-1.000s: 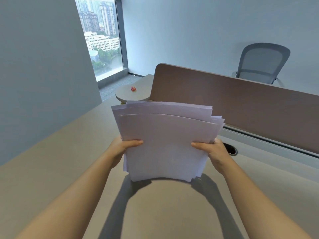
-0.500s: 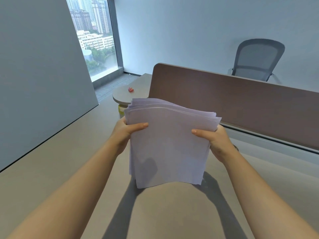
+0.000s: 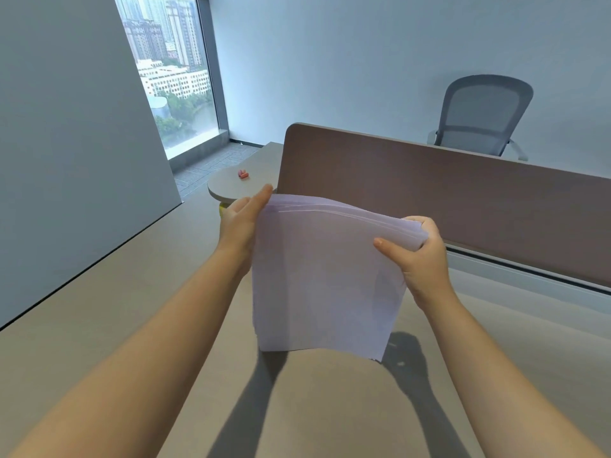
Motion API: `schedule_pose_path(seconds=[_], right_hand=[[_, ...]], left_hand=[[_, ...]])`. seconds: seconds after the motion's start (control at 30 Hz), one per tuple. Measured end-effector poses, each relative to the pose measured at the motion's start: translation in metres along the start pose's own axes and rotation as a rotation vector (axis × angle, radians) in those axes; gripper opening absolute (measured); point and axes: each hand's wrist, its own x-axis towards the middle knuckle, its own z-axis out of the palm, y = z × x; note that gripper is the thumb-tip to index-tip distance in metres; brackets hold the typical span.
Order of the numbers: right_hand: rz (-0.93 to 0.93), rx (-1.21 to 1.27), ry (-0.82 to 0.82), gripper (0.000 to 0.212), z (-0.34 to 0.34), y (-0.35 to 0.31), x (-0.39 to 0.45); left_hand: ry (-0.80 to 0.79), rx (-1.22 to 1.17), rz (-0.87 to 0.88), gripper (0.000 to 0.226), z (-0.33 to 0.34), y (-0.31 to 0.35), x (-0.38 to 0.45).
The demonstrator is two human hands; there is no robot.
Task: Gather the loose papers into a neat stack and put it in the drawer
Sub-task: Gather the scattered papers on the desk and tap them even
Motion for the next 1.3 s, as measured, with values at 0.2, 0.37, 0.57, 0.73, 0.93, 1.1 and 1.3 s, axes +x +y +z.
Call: schedule_pose_path(seconds=[0.2,0.37,0.57,0.73,0.93,1.1,1.3], right_hand=[[0.101,0.089,0.127,0.022,0.009,-0.005,0.001],[0.118,0.103,0.201,0.021,0.01,-0.004,0.003],[0.055,0.17,0.123,0.007,0.005,-0.008,0.001],[0.13,0.127,-0.136,0.019,-0.01,0.015,-0.006],[0.433,0.097,-0.076,0.028,-0.001,0.067,-0.021],[0.357,0.103,-0.098,0.027,-0.005,0.056,-0.01],[0.533,0.066,-0.116,0.028,-0.009,0.077,-0.029]], left_hand=[[0.088,0.097,-0.015,0.018,0.008,0.002,-0.002],[0.082,0.146,0.063,0.026,0.004,0.003,-0.003],[-0.186,0.151,0.155,0.014,-0.014,-0.011,-0.002],[-0.353,0.123,0.001,0.038,-0.03,-0.043,0.008],[-0.384,0.064,-0.169,0.039,-0.032,-0.087,0.012],[-0.388,0.018,-0.09,0.048,-0.033,-0.079,0.017],[-0.415,0.08,-0.19,0.049,-0.04,-0.107,0.011]])
